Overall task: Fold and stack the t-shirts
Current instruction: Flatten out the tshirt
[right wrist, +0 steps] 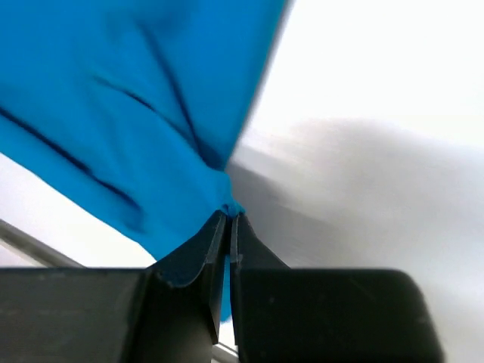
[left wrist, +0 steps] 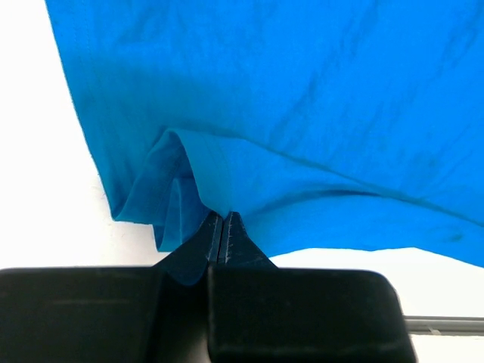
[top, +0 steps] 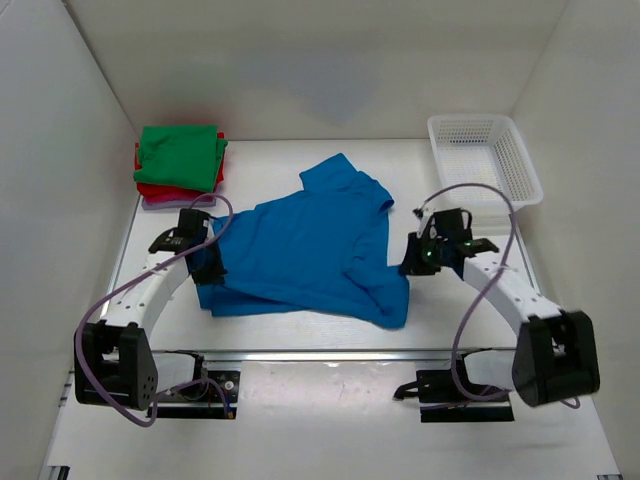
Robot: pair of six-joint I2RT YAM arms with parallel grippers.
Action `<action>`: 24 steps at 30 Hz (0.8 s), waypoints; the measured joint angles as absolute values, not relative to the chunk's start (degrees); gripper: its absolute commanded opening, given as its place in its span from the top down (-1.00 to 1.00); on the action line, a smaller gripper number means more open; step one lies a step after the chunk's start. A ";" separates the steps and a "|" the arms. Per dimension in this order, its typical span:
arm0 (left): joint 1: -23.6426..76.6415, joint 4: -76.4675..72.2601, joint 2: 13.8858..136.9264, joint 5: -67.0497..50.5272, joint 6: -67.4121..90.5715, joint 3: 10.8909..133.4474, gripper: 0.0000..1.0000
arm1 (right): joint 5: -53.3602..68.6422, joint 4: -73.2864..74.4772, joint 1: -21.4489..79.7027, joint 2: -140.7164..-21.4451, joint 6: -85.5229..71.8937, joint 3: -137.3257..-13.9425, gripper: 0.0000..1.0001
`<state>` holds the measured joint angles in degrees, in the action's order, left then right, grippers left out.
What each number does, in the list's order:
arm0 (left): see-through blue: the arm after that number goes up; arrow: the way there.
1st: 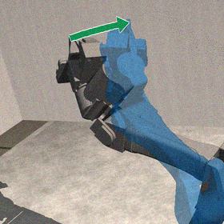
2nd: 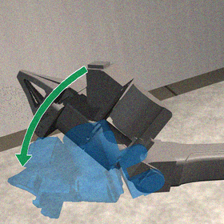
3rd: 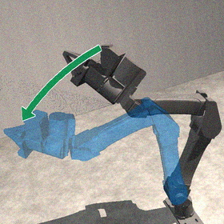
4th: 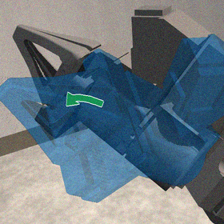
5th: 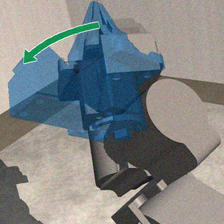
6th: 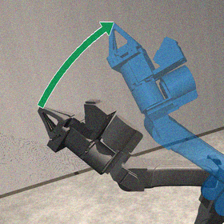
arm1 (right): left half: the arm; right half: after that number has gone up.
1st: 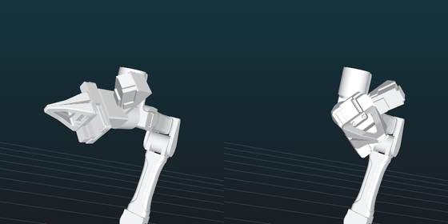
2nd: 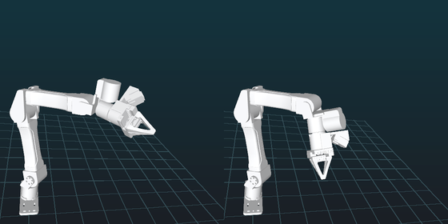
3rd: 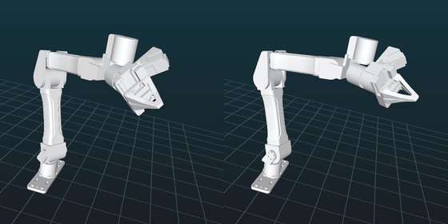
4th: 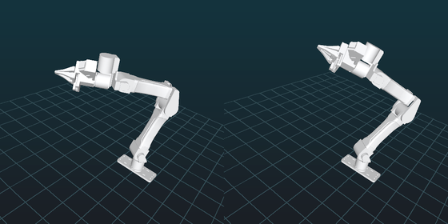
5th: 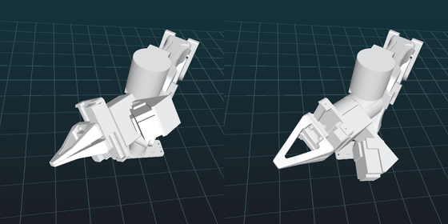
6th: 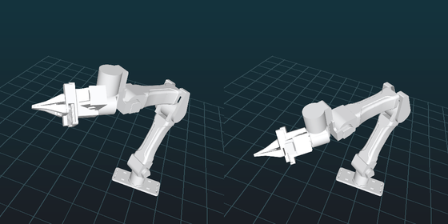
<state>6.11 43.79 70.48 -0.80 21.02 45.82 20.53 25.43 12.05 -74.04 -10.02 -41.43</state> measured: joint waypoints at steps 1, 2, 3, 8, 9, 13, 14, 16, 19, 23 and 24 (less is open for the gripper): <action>6.11 44.23 70.43 -0.69 20.99 46.26 1.00 | 19.75 26.63 11.49 -71.88 -9.98 -42.96 1.00; 6.07 45.04 70.43 -0.40 20.95 47.22 1.00 | 18.81 28.58 10.68 -69.47 -10.02 -45.47 1.00; 5.98 45.84 70.43 -0.12 20.82 48.58 1.00 | 17.91 30.33 9.78 -67.20 -10.02 -48.42 1.00; 5.45 50.11 70.39 2.31 20.56 63.48 1.00 | 14.44 36.27 5.76 -59.05 -9.41 -65.47 1.00; 5.63 50.65 70.17 3.11 20.64 67.46 1.00 | 13.76 38.15 5.54 -57.63 -9.04 -69.32 1.00; 6.39 50.74 66.67 4.12 21.08 74.06 1.00 | 12.86 42.17 5.98 -54.57 -8.71 -76.51 0.99; 6.55 50.83 65.69 4.12 21.08 74.81 1.00 | 13.06 42.72 5.82 -54.26 -8.69 -76.71 1.00; 6.61 51.16 64.66 4.12 21.12 76.49 1.00 | 13.63 44.12 5.39 -53.63 -8.51 -76.73 1.00; 6.46 51.35 67.85 4.14 21.52 80.86 1.00 | 13.52 44.31 6.07 -56.66 -8.34 -76.71 0.99; 5.67 50.57 79.57 4.03 22.41 92.18 1.00 | 13.37 43.07 6.52 -67.31 -7.22 -80.44 1.00; 5.41 50.68 83.94 3.86 22.65 96.84 1.00 | 13.30 42.19 6.48 -71.37 -6.92 -82.81 0.98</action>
